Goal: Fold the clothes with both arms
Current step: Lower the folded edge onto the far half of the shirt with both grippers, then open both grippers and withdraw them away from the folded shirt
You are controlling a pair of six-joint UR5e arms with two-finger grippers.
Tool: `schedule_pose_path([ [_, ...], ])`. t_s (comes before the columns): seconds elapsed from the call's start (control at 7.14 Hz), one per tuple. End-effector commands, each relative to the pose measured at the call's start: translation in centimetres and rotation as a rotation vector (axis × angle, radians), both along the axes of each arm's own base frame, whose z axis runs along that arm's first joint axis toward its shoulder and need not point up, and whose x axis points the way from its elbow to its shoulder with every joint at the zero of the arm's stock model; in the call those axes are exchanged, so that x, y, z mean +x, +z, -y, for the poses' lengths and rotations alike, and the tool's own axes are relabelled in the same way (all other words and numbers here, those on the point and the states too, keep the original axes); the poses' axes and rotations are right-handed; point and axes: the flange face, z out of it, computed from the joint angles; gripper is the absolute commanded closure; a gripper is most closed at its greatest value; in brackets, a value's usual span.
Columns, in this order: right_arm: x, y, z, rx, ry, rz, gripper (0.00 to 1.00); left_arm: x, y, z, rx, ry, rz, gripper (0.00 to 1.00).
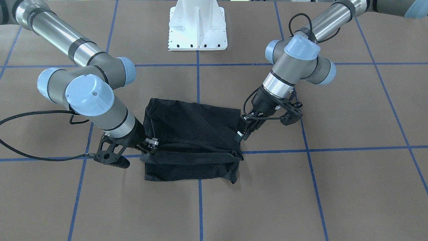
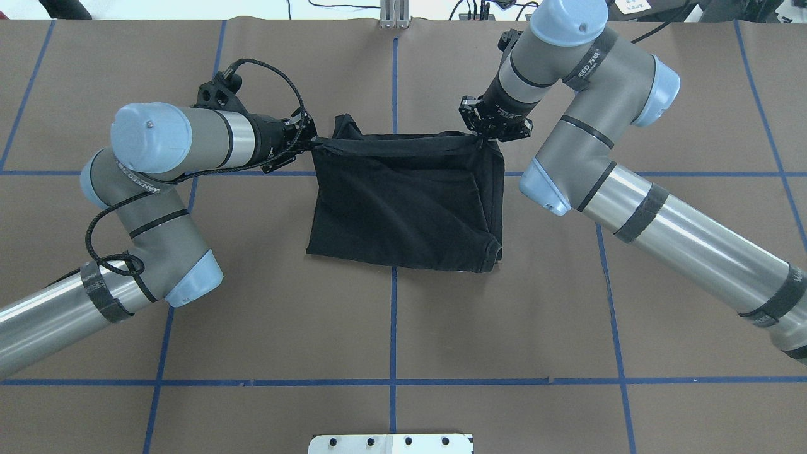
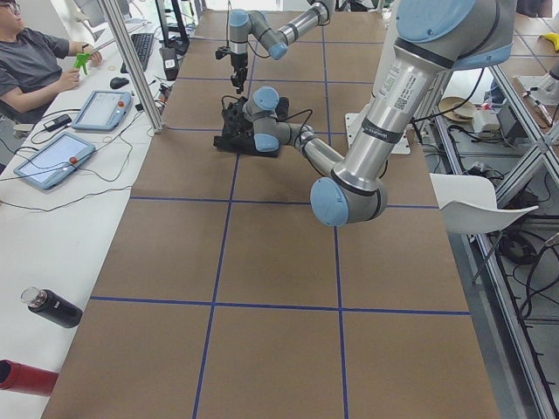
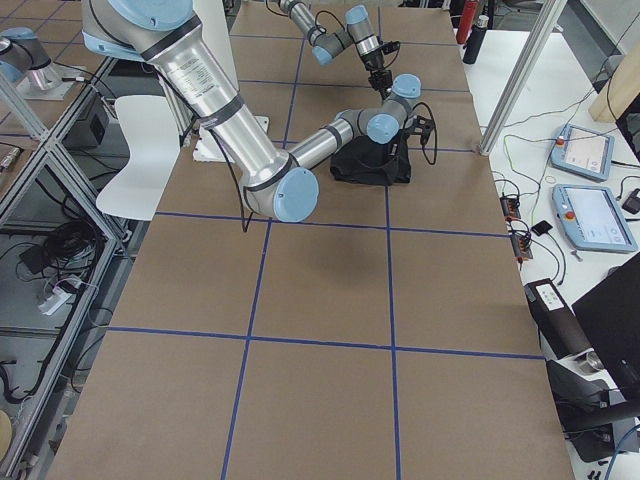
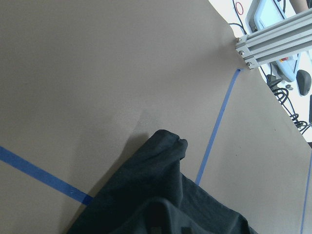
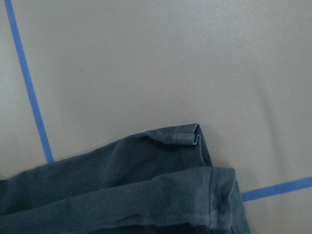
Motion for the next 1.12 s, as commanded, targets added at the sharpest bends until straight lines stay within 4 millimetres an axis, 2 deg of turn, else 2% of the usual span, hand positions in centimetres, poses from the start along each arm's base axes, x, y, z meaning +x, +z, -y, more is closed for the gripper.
schedule_pose_path([
  [0.0,0.7,-0.1,0.5,-0.007,0.009,0.004,0.00,-0.3,-0.2,0.6,-0.001,-0.010,0.000,0.01],
  [0.14,0.9,-0.6,0.5,0.004,0.009,0.012,0.00,-0.8,-0.2,1.0,-0.003,-0.017,0.002,0.01],
  [0.28,0.8,-2.2,0.4,0.032,0.003,0.030,0.00,-1.4,-0.3,1.4,-0.006,-0.020,0.007,0.01],
  [0.42,1.0,-3.4,0.3,0.059,0.005,0.033,0.00,-2.2,0.5,2.0,-0.013,-0.021,0.033,0.01],
  [0.56,2.5,-3.3,1.2,0.088,0.016,0.016,0.00,-4.5,1.9,3.0,-0.028,0.012,0.057,0.01],
  [0.7,5.2,-1.9,2.9,0.098,0.010,-0.040,0.00,-7.0,2.1,3.3,0.035,0.029,0.111,0.01],
  [0.84,8.6,-0.8,4.3,0.116,-0.050,-0.138,0.00,-10.1,3.2,2.2,0.164,0.056,0.217,0.01],
  [0.98,12.3,1.4,4.6,0.156,-0.119,-0.204,0.00,-13.5,3.5,1.7,0.269,0.073,0.321,0.01],
])
